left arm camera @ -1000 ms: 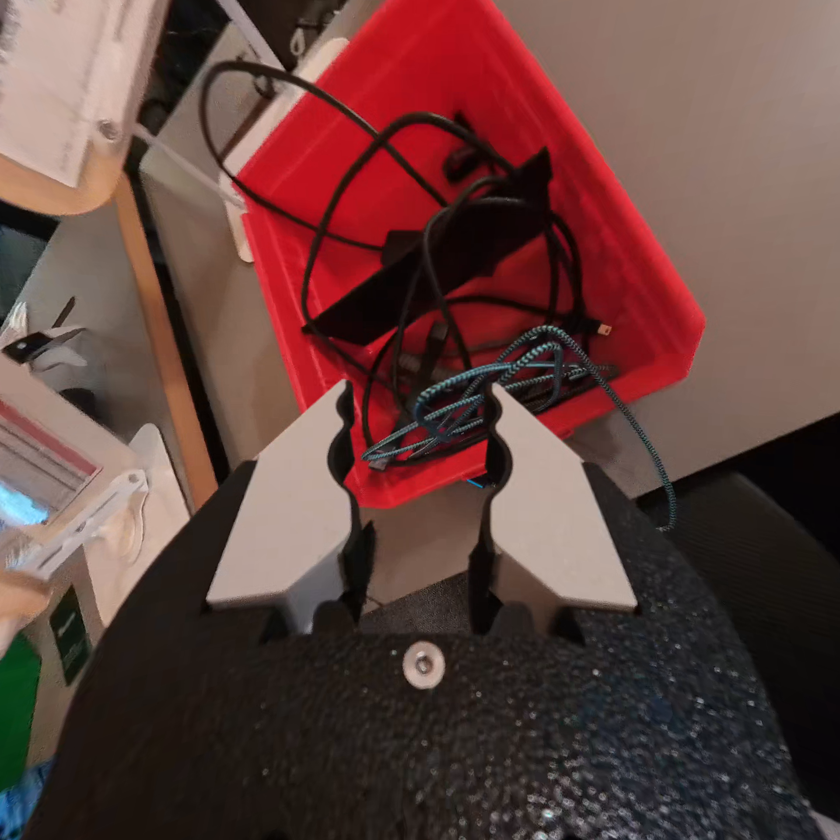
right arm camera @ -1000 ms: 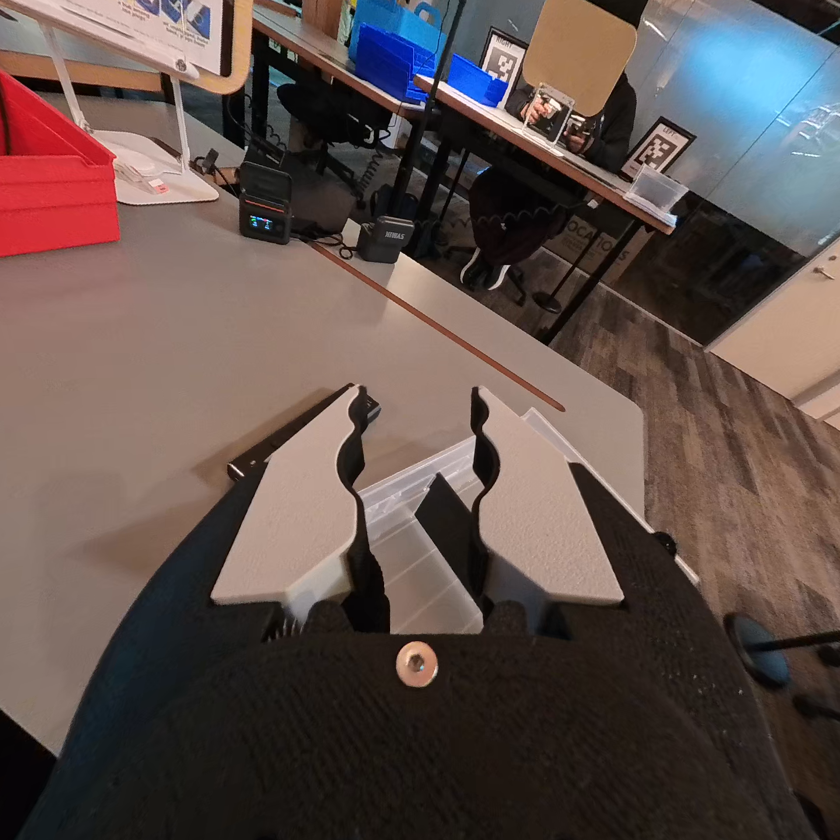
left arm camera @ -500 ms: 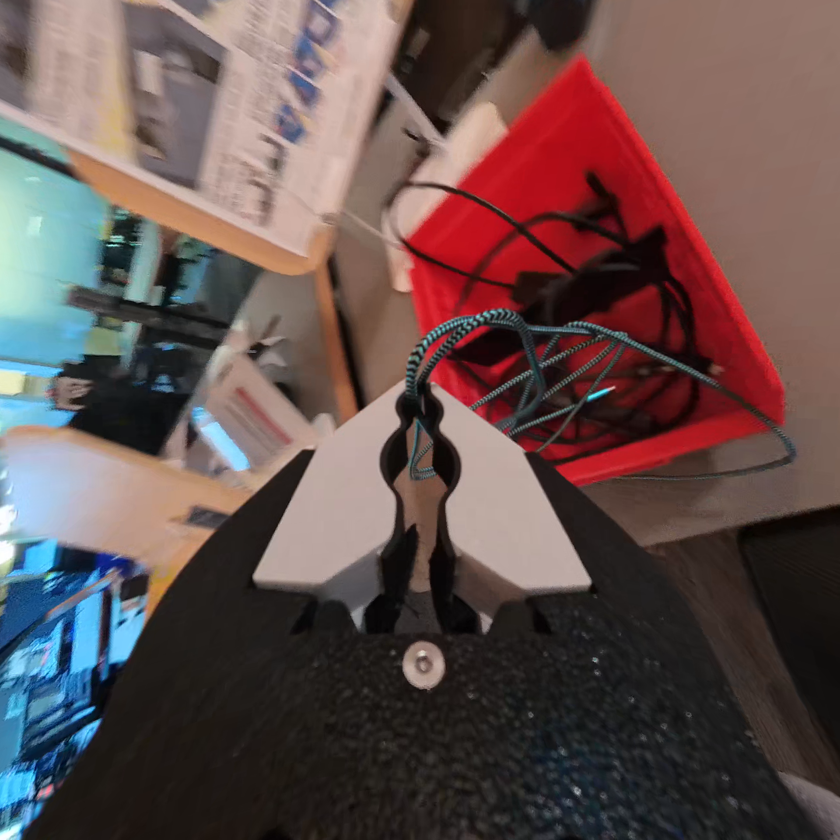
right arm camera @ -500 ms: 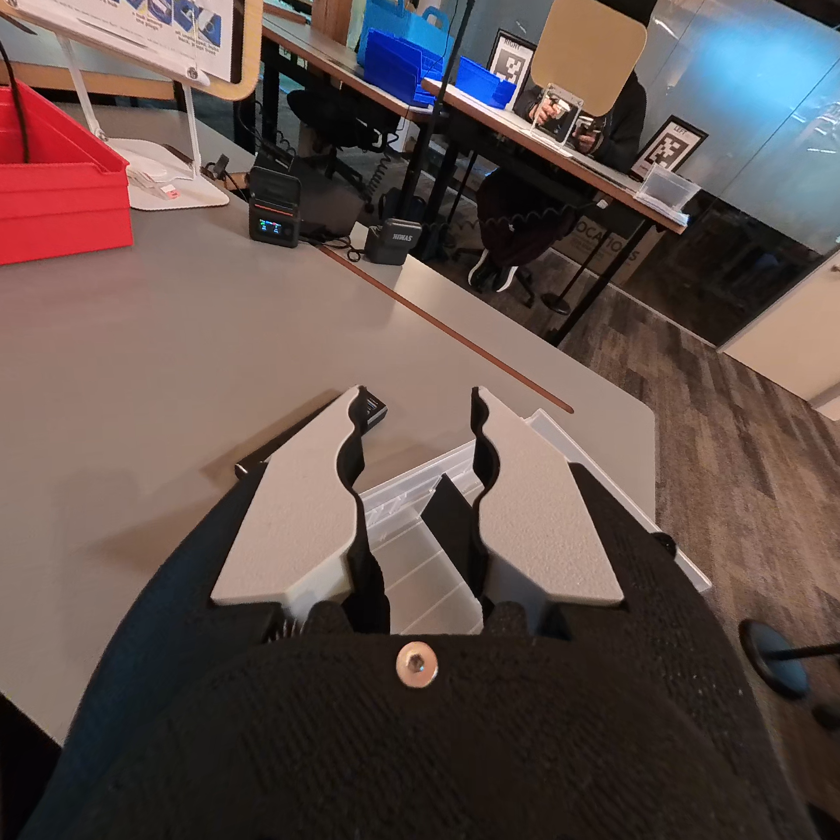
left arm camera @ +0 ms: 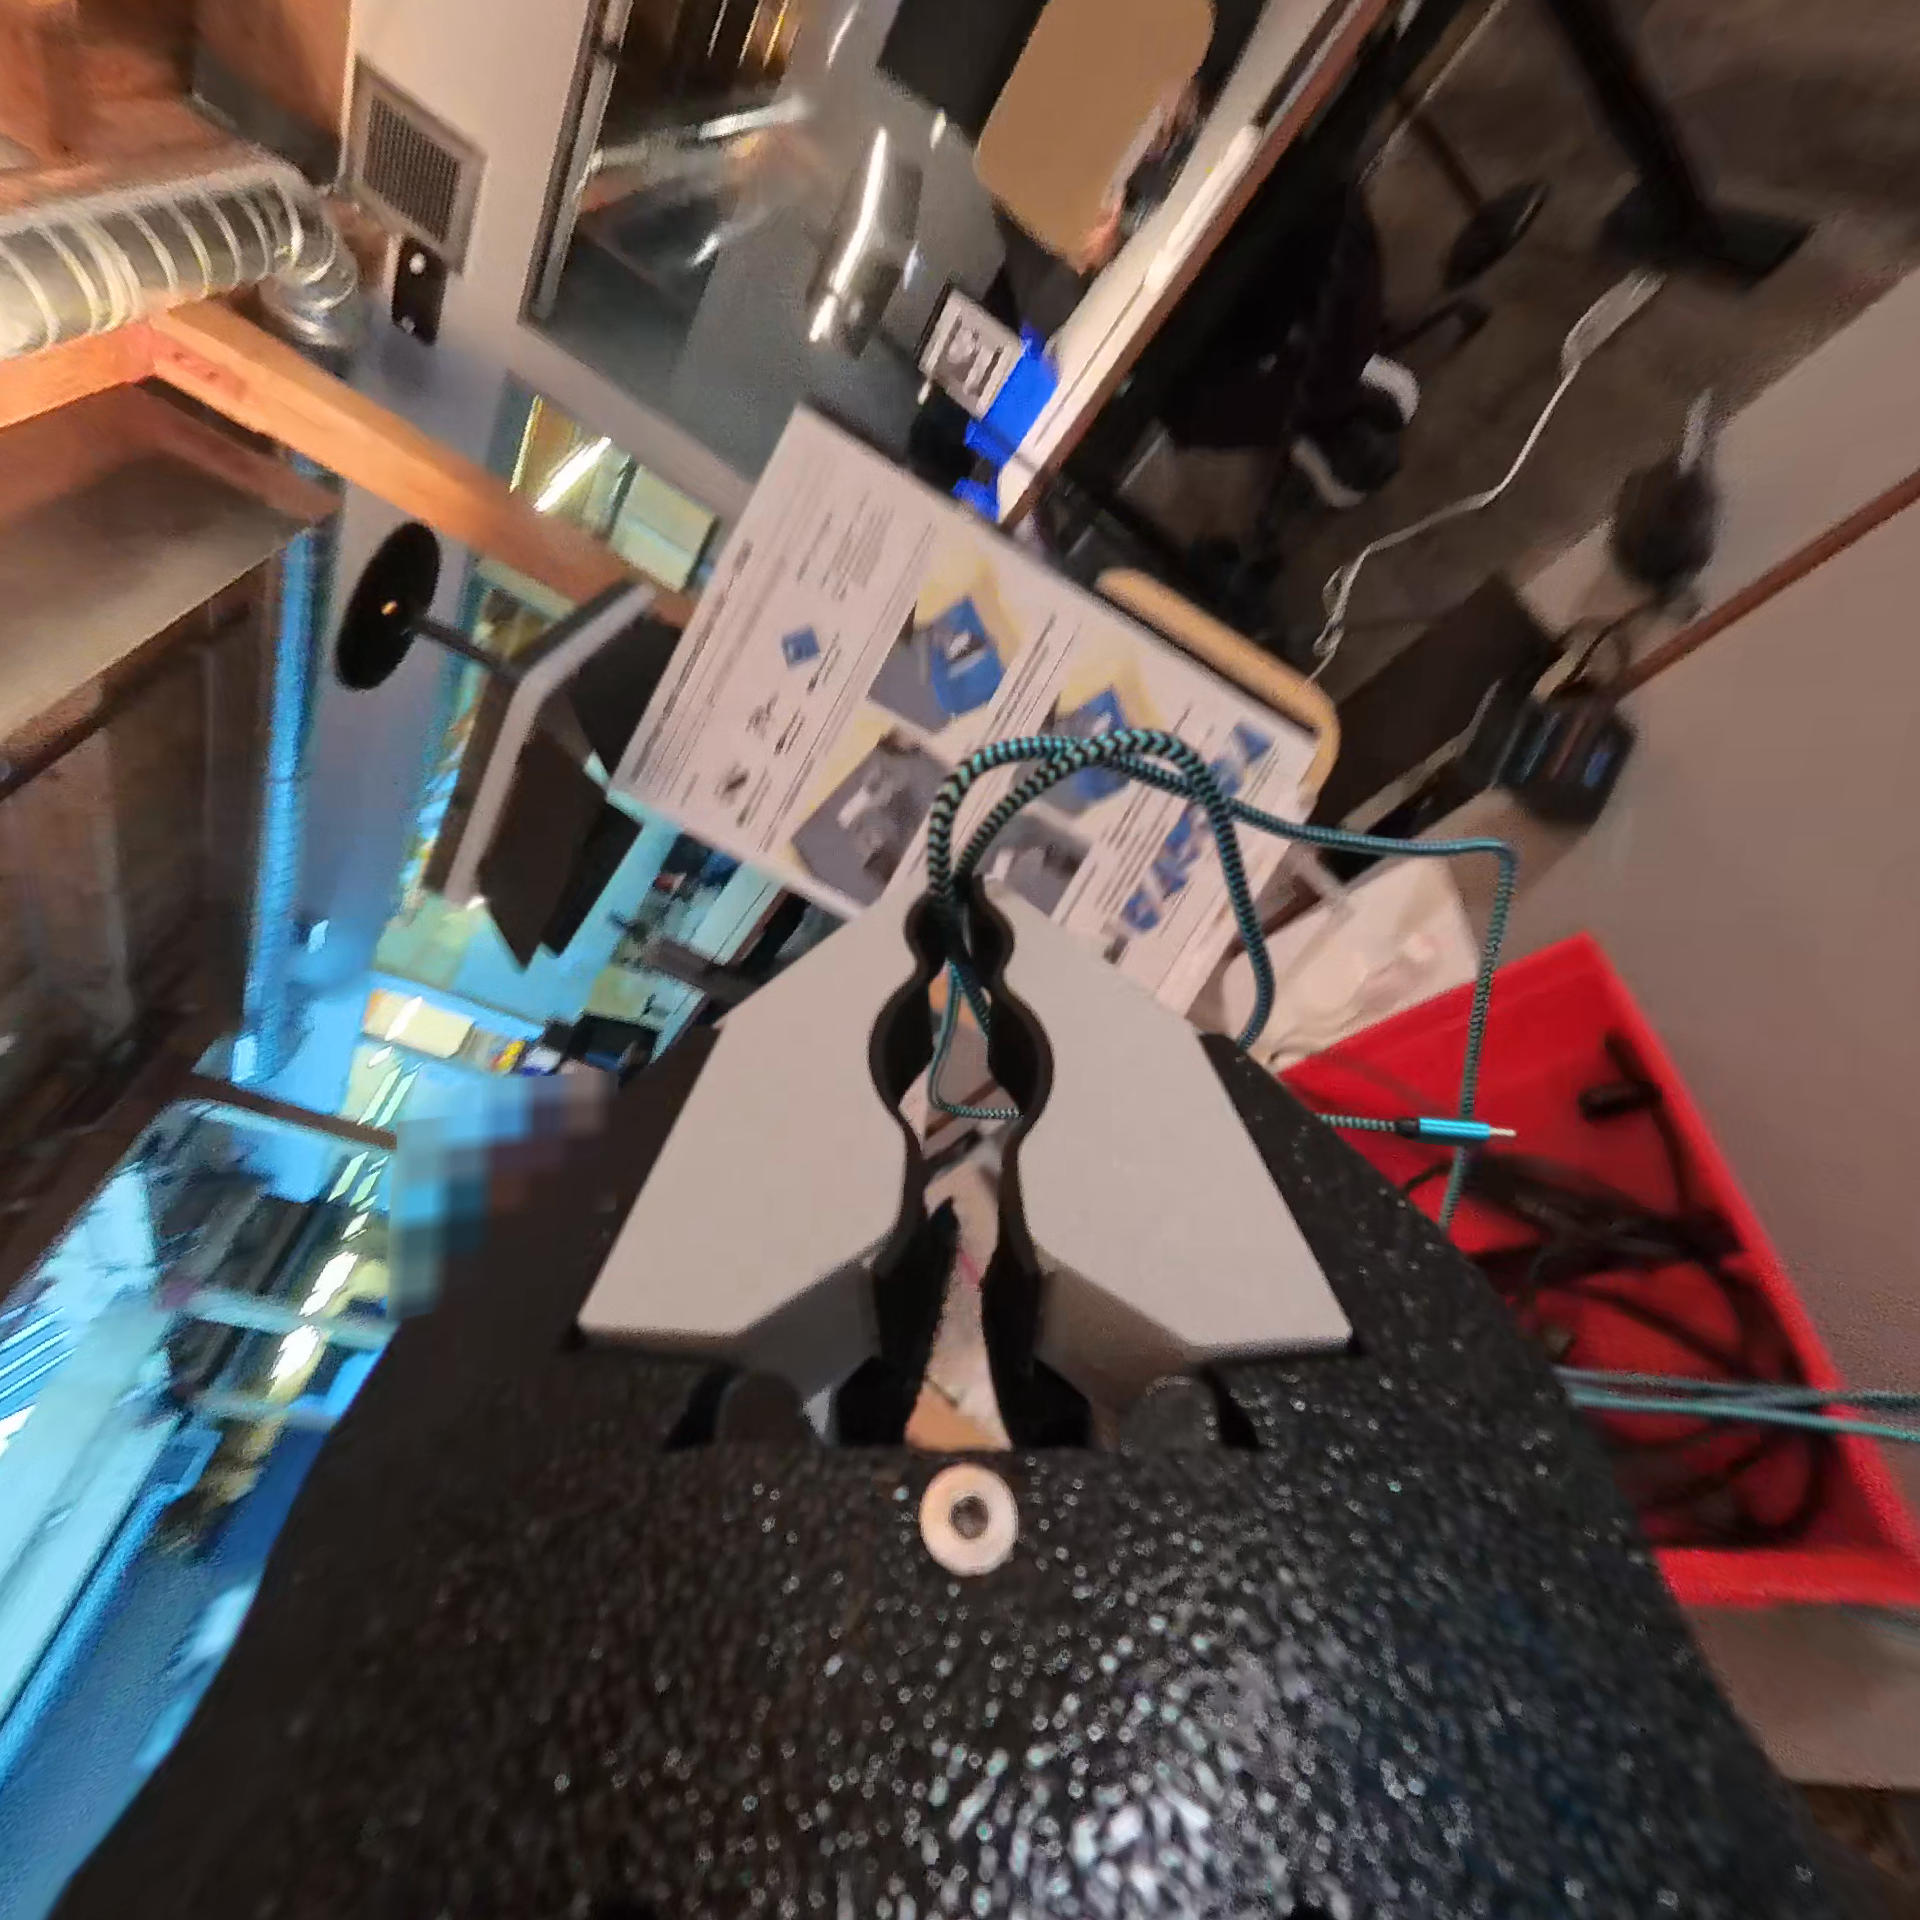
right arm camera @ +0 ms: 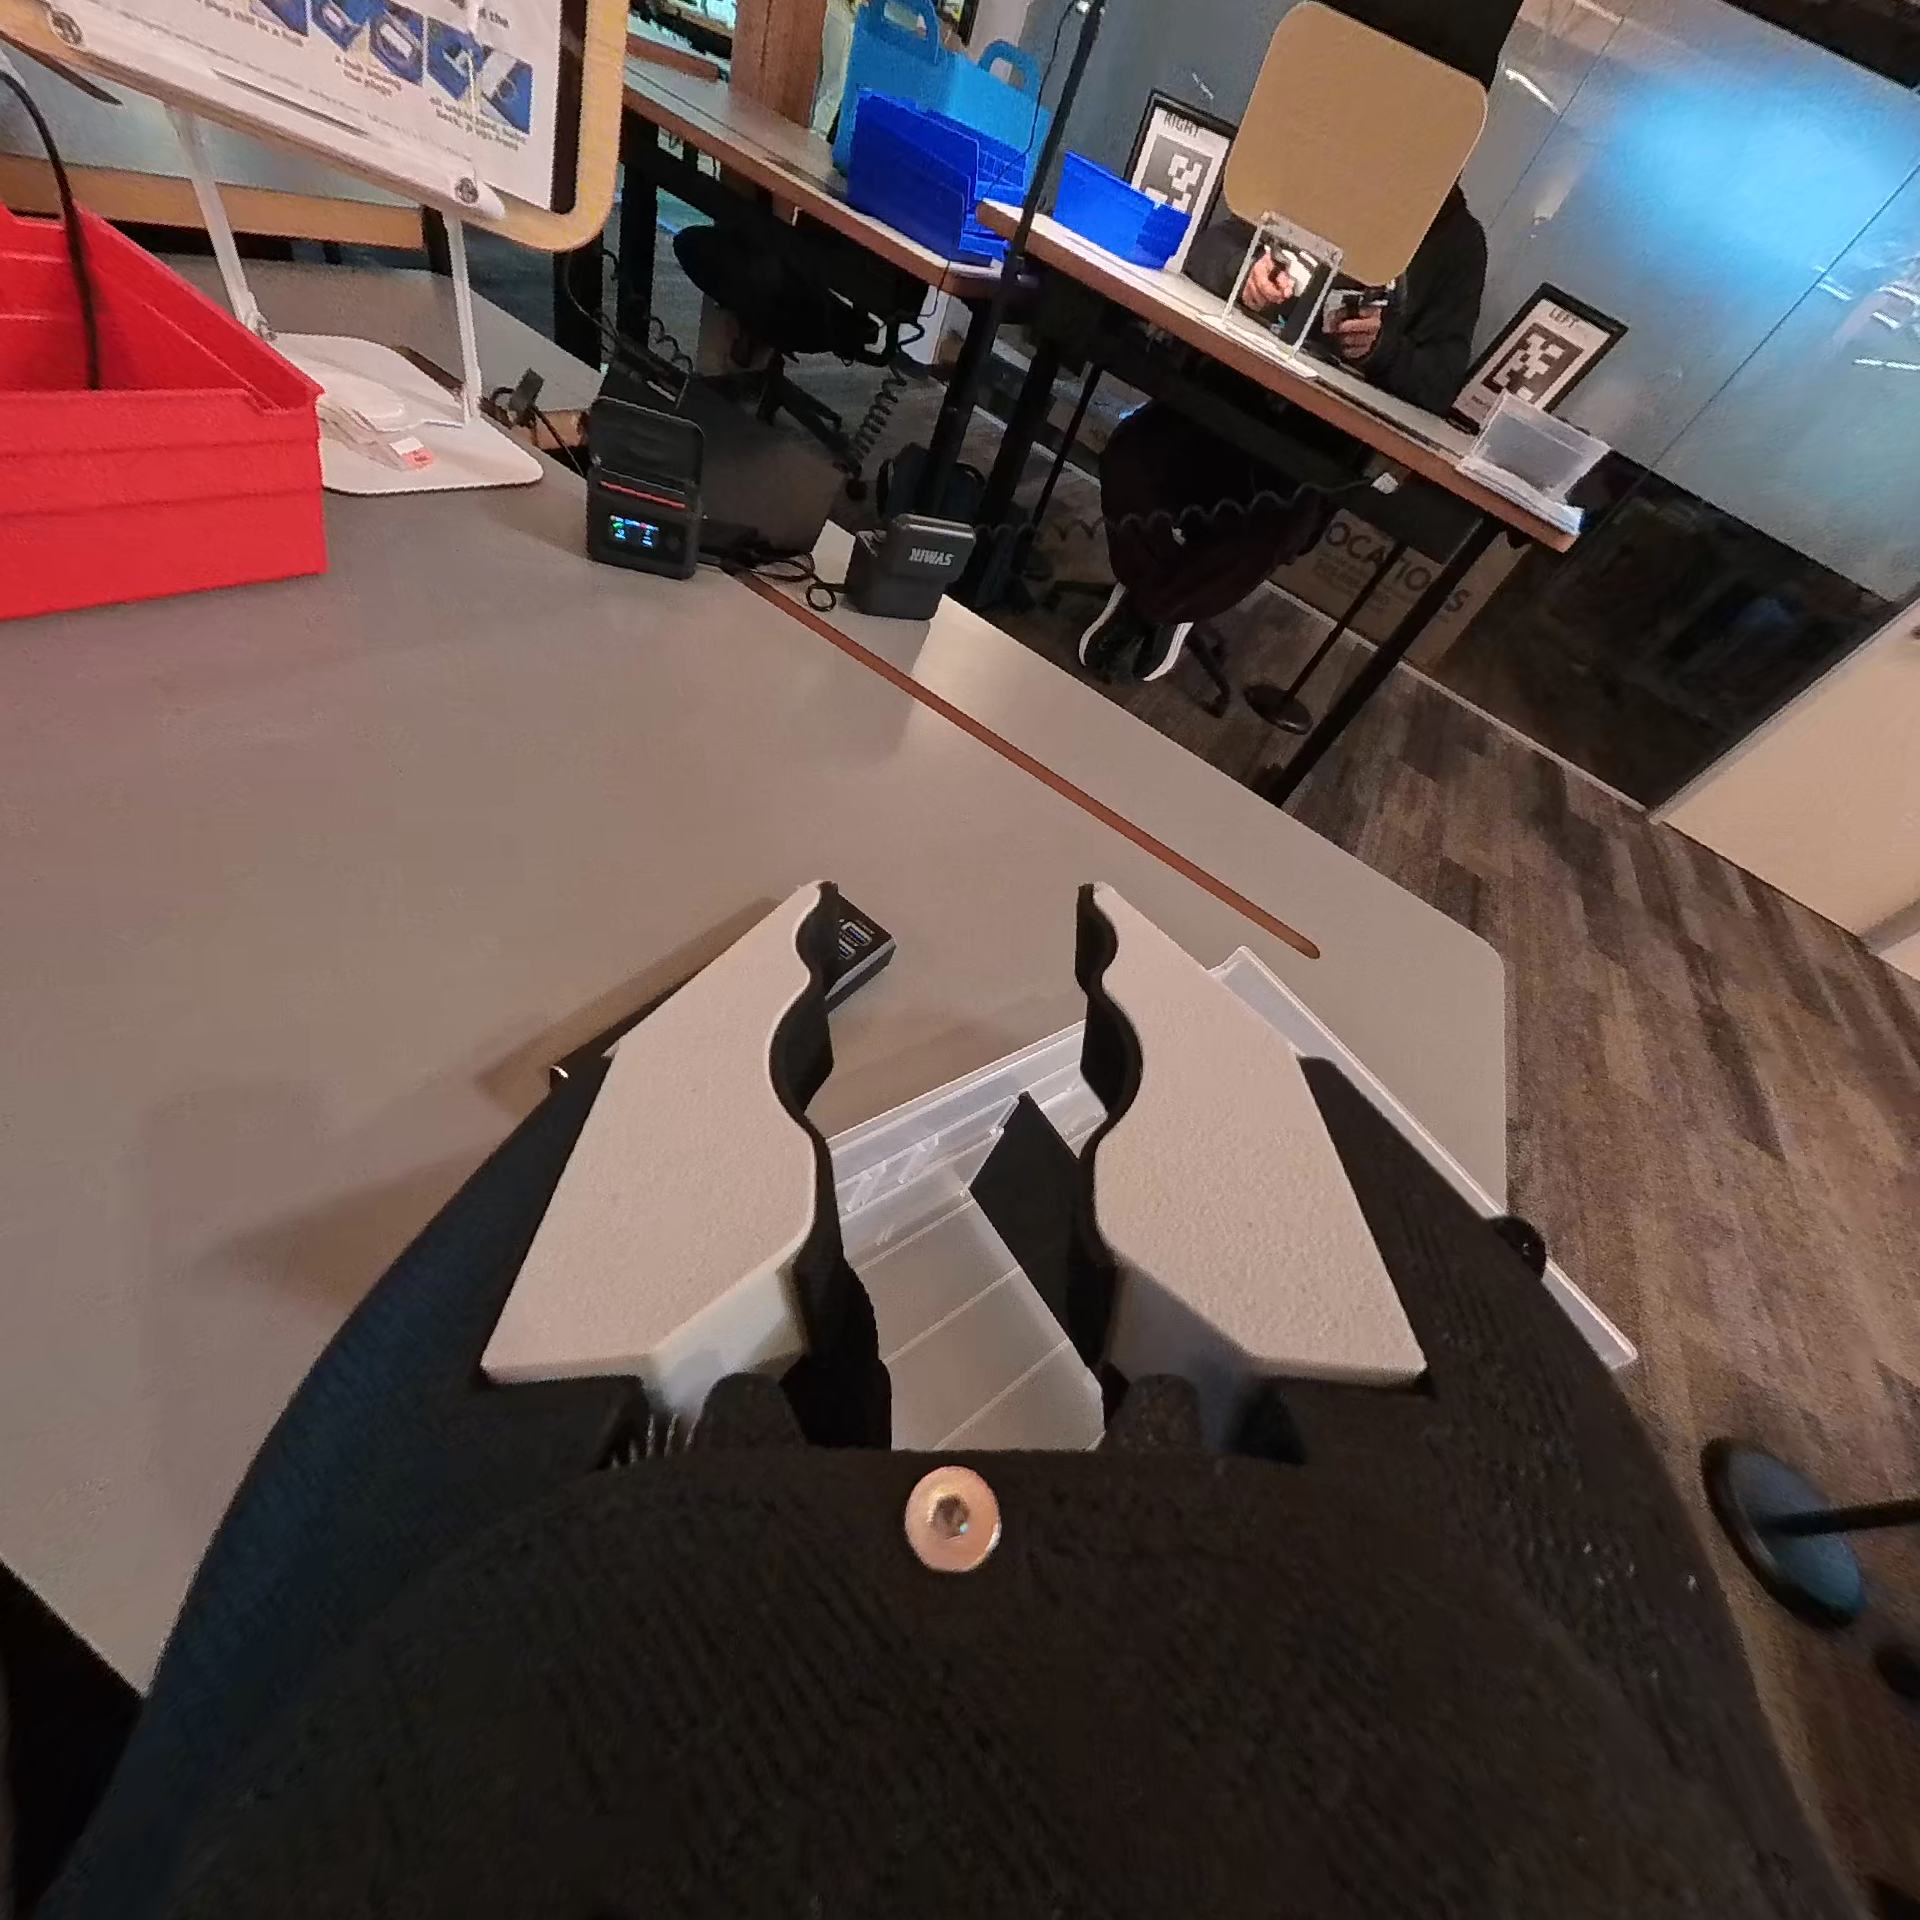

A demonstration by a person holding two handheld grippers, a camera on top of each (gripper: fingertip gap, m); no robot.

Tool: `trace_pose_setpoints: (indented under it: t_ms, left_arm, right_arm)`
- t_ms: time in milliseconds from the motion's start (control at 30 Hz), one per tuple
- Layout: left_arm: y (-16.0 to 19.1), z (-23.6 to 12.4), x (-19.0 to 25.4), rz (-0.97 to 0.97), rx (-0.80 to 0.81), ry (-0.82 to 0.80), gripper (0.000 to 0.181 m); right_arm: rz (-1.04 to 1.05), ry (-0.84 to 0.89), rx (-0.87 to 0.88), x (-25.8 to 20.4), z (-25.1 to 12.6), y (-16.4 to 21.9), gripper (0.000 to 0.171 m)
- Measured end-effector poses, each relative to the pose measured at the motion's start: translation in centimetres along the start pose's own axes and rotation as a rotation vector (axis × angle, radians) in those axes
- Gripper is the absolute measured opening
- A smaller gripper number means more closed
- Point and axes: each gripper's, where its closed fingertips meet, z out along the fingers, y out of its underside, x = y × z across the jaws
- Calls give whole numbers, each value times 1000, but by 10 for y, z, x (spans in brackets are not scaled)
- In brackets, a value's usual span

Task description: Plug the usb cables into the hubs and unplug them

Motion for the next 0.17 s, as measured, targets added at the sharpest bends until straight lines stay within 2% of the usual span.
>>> trace_pose_setpoints:
  t_ms: [33, 167]
  left_arm:
    - [-17, 1, -1, -28, 31, 31, 1]
    - [-79, 5, -8, -108, 141, 98, 1]
  right_arm:
    - [0, -1, 3, 0, 0, -1, 45]
    - [2, 1, 7, 1, -1, -1, 45]
